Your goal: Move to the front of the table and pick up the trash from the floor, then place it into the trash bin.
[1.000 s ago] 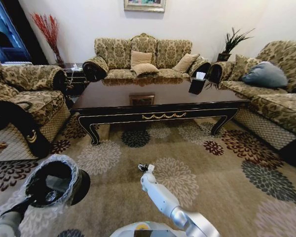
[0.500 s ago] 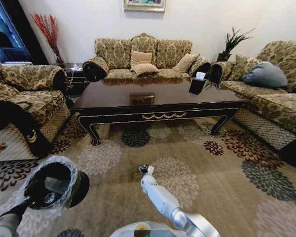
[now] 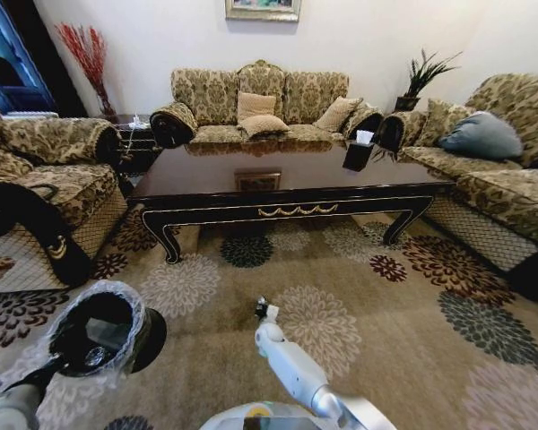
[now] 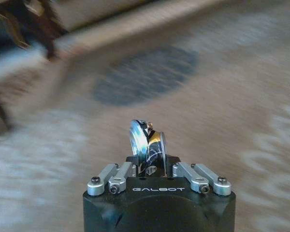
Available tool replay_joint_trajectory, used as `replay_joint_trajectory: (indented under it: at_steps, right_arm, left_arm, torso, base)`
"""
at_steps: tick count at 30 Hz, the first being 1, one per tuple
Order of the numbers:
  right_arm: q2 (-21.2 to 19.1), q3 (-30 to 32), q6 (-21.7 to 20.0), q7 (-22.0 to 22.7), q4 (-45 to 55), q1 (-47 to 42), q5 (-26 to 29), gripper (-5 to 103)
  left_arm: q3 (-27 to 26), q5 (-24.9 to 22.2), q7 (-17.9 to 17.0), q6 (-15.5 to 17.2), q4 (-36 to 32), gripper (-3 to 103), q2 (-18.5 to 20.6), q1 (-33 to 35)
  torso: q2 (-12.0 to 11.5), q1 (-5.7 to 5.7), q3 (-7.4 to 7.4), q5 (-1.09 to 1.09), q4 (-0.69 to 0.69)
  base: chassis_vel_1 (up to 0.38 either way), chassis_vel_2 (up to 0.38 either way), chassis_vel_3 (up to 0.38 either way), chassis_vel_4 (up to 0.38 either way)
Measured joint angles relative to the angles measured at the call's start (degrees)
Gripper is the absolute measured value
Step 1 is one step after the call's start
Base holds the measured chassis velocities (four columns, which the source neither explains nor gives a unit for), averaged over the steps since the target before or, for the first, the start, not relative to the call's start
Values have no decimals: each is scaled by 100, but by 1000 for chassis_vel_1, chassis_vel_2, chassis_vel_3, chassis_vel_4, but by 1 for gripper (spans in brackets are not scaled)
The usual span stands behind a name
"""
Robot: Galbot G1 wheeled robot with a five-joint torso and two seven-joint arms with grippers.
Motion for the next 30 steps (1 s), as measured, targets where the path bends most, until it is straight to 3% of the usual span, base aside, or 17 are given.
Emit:
replay_joint_trajectory:
  at_steps: [5,9,10,15,18,21,26,30]
  right_arm:
    - [-134,-444,309,-222,1175,-146,-38,27]
    - [-630,-643,934,-1017,1943,-129,-72,26]
    - [-630,-643,934,-1017,1943,-129,-72,26]
    - [-1102,-813,1828,-2247,2503,59,81,26]
    - [-1229,-951,2079,-2585,2655,85,34,26]
    - [-1315,-1186,2390,-2912,2772,81,-341,26]
    - [-1350,-1536,2818,-3351,2671,66,-916,26]
    - [-1352,-1831,3001,-3345,2630,100,-1352,26]
  left_arm:
    - [375,249,26,0,19,2,-125,-194]
    - [785,444,40,-2,172,2,-222,-363]
    - [785,444,40,-2,172,2,-222,-363]
    - [1304,544,29,-2,309,2,-335,-490]
    - [1514,648,14,-2,392,2,-417,-584]
    - [1747,851,-10,-2,564,2,-571,-730]
    - [1882,812,-52,-2,642,2,-711,-881]
    - [1913,541,-133,-2,645,2,-809,-977]
  torso:
    - [0,0,0,2,2]
    - [0,0,0,0,-4]
    - [0,0,0,0,-4]
    - [0,0,0,1,-1]
    - [0,0,0,1,-2]
    - [0,0,0,1,-1]
    - [0,0,0,1,-1]
    - [0,0,0,1,-1]
  base:
    - [0,0,0,0]
    - [0,0,0,0]
    - [0,0,0,0]
    - [0,0,0,0]
    - [0,0,0,0]
    - [0,0,0,0]
    - [0,0,0,0]
    - [0,0,0,0]
